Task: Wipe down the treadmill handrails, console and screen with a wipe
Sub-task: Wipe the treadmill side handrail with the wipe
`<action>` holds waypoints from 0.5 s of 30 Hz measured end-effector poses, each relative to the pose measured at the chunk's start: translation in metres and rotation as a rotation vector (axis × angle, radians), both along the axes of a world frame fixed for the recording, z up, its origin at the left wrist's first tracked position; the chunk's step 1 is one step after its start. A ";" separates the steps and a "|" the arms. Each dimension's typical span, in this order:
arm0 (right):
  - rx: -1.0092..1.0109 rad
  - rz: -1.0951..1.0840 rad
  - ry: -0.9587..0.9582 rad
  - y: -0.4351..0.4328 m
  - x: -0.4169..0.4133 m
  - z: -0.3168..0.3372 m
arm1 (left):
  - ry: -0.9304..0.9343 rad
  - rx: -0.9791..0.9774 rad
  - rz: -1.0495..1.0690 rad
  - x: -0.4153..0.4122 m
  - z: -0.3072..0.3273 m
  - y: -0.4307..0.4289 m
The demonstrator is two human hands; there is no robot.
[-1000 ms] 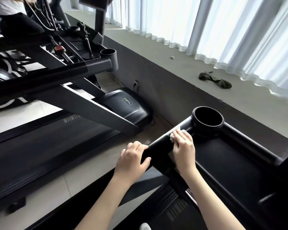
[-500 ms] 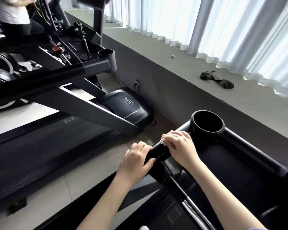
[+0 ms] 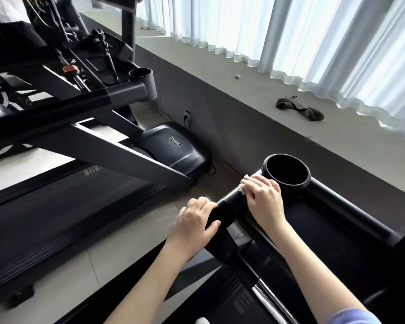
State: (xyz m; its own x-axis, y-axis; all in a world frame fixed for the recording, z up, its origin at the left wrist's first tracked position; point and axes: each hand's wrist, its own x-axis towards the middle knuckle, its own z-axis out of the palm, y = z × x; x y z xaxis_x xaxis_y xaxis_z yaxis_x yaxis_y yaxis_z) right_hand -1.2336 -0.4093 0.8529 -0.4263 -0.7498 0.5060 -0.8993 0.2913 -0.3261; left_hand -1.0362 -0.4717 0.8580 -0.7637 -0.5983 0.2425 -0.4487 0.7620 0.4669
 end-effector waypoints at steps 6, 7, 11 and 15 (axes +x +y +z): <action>-0.026 0.187 0.101 0.012 0.008 -0.009 | 0.042 -0.058 0.028 -0.001 -0.004 0.001; -0.017 0.159 0.122 0.009 0.001 -0.005 | 0.044 -0.060 0.028 -0.001 -0.004 0.000; 0.004 0.017 0.049 -0.006 -0.006 0.001 | 0.046 -0.064 0.022 0.000 -0.005 0.001; 0.008 0.243 0.017 0.002 0.010 -0.008 | 0.042 -0.069 0.012 0.000 -0.006 0.001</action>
State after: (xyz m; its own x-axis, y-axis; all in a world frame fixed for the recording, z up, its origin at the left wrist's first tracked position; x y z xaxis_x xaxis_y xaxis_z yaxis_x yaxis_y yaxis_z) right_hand -1.2239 -0.4070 0.8448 -0.2240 -0.8332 0.5056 -0.9487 0.0678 -0.3087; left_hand -1.0358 -0.4711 0.8523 -0.7445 -0.5883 0.3156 -0.4393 0.7877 0.4320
